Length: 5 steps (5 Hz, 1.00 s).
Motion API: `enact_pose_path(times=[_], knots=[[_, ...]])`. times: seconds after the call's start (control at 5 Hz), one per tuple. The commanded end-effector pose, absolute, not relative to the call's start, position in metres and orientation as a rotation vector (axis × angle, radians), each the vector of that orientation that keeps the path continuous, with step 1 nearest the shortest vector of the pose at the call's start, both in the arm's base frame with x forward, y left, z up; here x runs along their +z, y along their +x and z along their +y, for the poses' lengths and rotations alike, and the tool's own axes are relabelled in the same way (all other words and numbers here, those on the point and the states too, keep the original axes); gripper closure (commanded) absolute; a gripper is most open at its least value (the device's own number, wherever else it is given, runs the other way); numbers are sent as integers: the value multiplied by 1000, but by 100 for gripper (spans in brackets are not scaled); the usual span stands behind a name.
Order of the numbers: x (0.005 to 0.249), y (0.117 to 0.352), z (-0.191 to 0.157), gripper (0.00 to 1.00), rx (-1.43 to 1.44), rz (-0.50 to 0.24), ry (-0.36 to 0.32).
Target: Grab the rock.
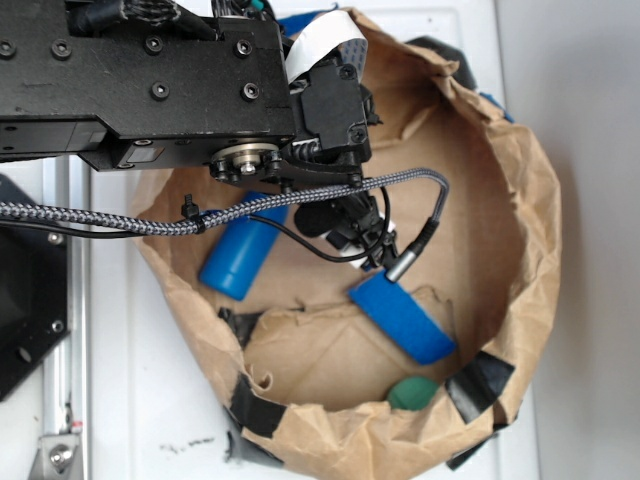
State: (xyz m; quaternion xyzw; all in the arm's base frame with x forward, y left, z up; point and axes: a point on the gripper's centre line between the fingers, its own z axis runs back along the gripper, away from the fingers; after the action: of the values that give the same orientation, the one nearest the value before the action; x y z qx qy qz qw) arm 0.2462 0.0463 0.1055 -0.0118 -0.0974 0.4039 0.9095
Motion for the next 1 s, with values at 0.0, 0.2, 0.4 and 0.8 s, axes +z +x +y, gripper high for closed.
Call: enact_pose_path(times=[0.0, 0.2, 0.4, 0.8], knots=[[98, 258, 75, 0, 1190, -259, -15], [96, 281, 80, 0, 1275, -230, 17], [93, 291, 85, 0, 1289, -231, 42], [92, 276, 80, 0, 1266, -233, 45]])
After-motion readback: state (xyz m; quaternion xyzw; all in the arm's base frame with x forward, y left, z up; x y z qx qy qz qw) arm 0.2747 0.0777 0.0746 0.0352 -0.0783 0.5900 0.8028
